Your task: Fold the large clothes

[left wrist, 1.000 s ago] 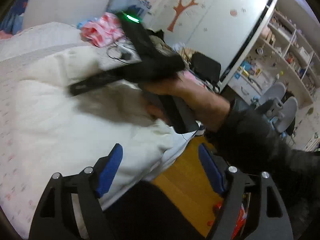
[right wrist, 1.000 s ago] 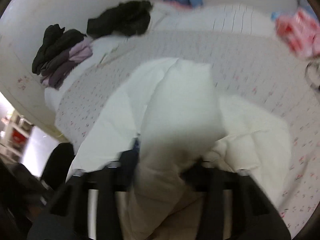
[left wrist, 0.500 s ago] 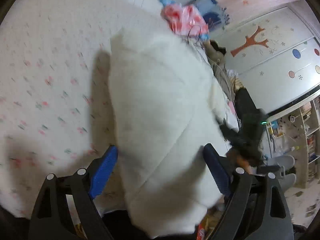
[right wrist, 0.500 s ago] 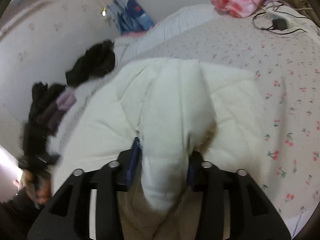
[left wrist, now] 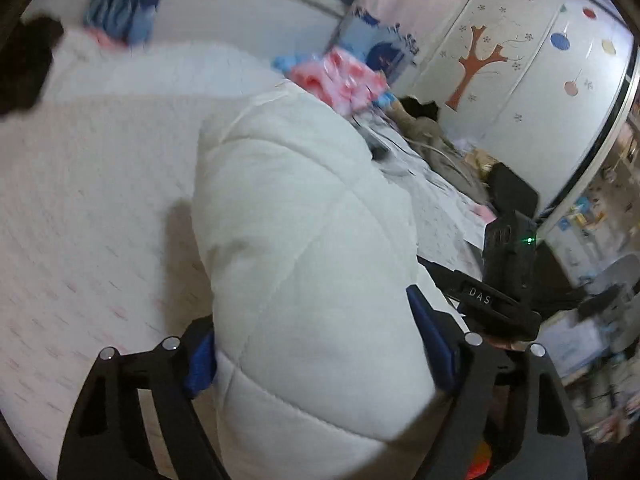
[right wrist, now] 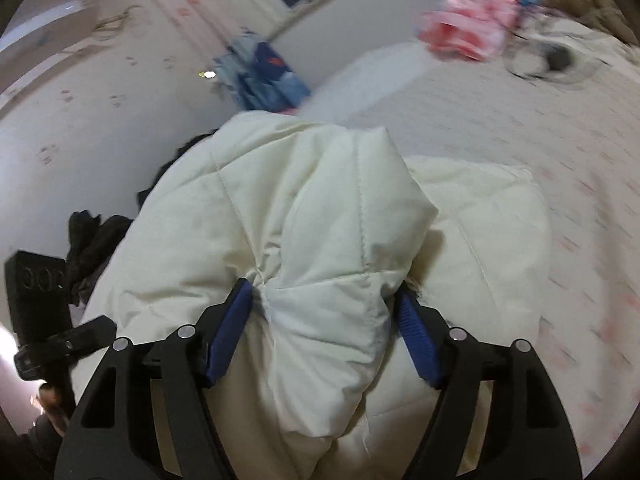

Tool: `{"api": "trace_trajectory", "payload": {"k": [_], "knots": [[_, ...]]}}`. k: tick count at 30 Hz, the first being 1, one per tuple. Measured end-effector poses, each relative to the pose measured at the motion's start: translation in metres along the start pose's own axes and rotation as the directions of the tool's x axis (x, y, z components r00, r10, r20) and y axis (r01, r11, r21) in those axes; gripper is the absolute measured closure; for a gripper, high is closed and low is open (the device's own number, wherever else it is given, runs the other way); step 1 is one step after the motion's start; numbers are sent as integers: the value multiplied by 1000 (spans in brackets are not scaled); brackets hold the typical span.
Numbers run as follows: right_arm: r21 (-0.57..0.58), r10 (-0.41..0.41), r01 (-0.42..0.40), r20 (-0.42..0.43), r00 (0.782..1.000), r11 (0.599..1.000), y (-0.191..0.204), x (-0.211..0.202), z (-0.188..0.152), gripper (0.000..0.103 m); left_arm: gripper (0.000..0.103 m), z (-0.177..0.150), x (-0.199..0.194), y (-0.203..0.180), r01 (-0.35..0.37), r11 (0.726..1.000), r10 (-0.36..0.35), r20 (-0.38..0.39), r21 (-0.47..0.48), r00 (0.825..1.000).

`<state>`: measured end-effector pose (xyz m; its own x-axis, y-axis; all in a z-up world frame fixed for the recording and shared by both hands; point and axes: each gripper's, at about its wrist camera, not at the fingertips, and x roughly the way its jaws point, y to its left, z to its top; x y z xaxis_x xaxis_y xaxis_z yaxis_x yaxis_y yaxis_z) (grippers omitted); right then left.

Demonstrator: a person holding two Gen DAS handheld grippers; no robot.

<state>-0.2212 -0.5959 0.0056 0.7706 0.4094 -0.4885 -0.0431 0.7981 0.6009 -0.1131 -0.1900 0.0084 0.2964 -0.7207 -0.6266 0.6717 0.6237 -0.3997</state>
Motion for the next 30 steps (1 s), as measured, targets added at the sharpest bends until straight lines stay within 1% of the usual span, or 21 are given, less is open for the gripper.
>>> {"api": "trace_trajectory", "payload": {"k": [2,3,4,5,6,7,8,9,11,13,15,17,19,20,21,22,24,27,28,29,30], "knots": [[-21,78,-78,-15,997,997,17,30,2,34,23,2,-17,18,-73,997,73,32,25,997],[-43,80,-82,-44,996,996,24,43,1,34,23,-4,-23,33,-103,995,103,24,10,994],[-69,61,-68,-98,993,995,32,61,-2,34,23,-14,-22,52,-126,992,126,-22,-26,992],[-92,28,-43,-161,987,995,36,80,-10,33,23,-25,-20,71,-130,988,123,-85,-81,989],[-98,31,-52,-203,979,994,36,92,-16,32,23,-36,-15,92,-124,980,103,-136,-155,985],[-96,50,-73,-223,973,993,36,96,-18,31,23,-49,-19,116,-95,966,58,-156,-240,986],[-98,54,-79,-239,969,992,38,96,-18,31,24,-54,-29,123,-72,961,37,-134,-266,990],[-99,35,-62,-253,967,993,41,92,-15,31,24,-53,-39,122,-69,961,43,-102,-267,994],[-103,9,-40,-282,959,994,45,85,-6,31,23,-38,-60,116,-95,968,93,-19,-234,995],[-167,-45,5,-236,971,986,60,73,12,29,23,-11,-71,110,-98,974,115,73,-202,991],[-217,-119,84,-154,981,973,74,68,27,27,23,13,-58,104,-105,983,120,92,-150,989],[-221,-169,147,-82,982,964,80,70,43,24,23,31,-28,102,-69,991,78,71,-117,994],[-276,-293,261,-84,952,925,77,97,49,24,23,35,10,101,-55,991,54,-14,-121,998],[-316,-359,309,-111,927,897,71,115,43,24,23,33,22,97,-77,992,74,-32,-101,997],[-339,-388,317,-166,907,886,53,135,29,23,23,32,34,93,-92,993,88,-52,-79,995],[-311,-369,298,-202,907,902,38,145,18,22,23,29,43,89,-94,993,90,-65,-67,994],[-245,-330,276,-216,919,929,14,144,10,20,23,23,47,84,-86,995,82,-67,-55,994],[-182,-297,255,-264,918,950,12,142,20,21,20,19,51,78,-140,990,140,-89,4,986],[-148,-272,239,-270,924,960,12,134,28,22,20,18,51,77,-155,988,156,-93,20,983],[-103,-188,167,-246,951,981,22,117,36,23,20,18,46,76,-158,987,159,-90,22,983],[-88,-138,120,-230,963,989,32,101,42,23,19,18,42,77,-154,988,156,-87,20,984]]}}
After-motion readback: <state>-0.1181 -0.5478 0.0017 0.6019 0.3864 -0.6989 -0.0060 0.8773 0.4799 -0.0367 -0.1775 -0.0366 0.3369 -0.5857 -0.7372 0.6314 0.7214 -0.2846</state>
